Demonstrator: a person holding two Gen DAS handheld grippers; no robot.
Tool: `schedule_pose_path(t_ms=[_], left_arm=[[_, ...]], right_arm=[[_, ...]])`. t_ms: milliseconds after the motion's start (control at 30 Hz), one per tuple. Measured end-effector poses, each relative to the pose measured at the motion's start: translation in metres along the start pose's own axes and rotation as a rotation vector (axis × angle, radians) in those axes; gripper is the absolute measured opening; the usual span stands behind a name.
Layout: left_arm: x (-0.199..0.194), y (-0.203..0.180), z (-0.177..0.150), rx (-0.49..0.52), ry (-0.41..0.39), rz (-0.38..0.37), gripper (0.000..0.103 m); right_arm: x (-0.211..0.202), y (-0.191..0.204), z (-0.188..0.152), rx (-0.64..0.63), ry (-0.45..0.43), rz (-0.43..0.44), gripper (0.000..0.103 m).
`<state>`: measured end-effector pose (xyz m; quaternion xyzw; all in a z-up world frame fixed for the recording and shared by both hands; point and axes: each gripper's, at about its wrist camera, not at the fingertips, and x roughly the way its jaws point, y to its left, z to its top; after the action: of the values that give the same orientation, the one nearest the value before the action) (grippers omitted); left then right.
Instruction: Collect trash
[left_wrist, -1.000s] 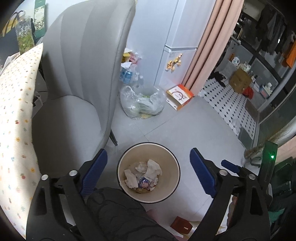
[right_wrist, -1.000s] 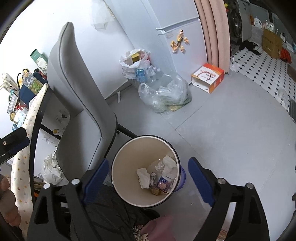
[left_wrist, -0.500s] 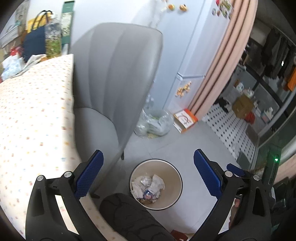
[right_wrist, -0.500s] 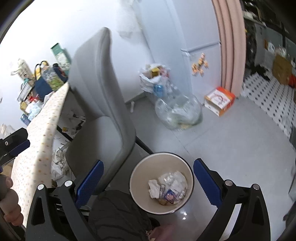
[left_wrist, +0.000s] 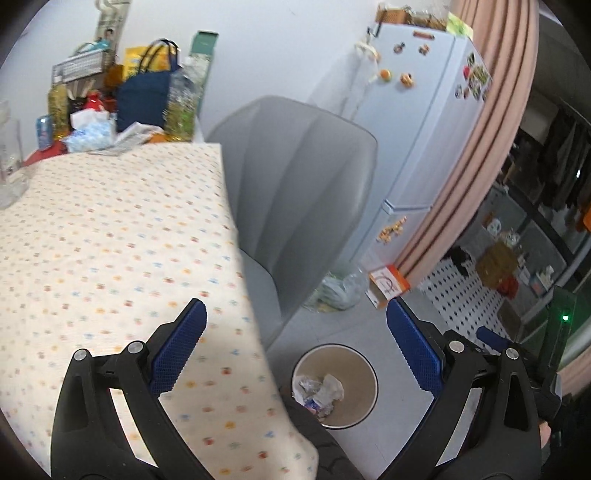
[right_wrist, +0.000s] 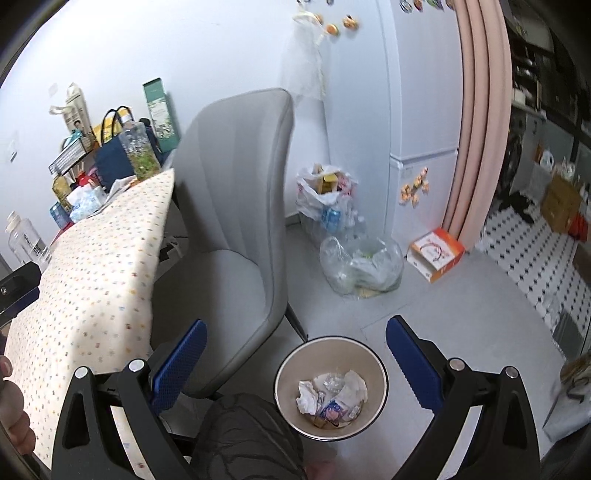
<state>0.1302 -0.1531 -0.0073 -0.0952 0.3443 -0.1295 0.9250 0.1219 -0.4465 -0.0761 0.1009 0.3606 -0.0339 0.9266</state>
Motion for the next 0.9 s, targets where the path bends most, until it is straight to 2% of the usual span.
schedule_pose_path(t_ms=[100, 133, 433, 600, 767, 900], left_arm=[[-0.018, 0.011, 0.002, -0.012, -0.023, 0.015, 0.097], [-0.023, 0.013, 0.002, -0.016, -0.029, 0.022, 0.097], [-0.078, 0.032, 0.006, -0.027, -0.114, 0.089, 0.097], [-0.110, 0.041, 0.006, -0.043, -0.188, 0.177, 0.097], [-0.140, 0.052, 0.005, -0.060, -0.230, 0.225, 0.097], [-0.166, 0.062, 0.002, -0.111, -0.264, 0.274, 0.097]], right_arm=[[-0.013, 0.015, 0.005, -0.007, -0.006, -0.077, 0.095], [-0.016, 0.016, 0.006, -0.010, -0.009, -0.080, 0.095], [-0.054, 0.055, 0.017, -0.051, -0.066, -0.014, 0.095], [-0.070, 0.077, 0.019, -0.068, -0.084, 0.017, 0.095], [-0.088, 0.101, 0.016, -0.107, -0.107, 0.085, 0.095], [-0.104, 0.117, 0.015, -0.126, -0.117, 0.124, 0.095]])
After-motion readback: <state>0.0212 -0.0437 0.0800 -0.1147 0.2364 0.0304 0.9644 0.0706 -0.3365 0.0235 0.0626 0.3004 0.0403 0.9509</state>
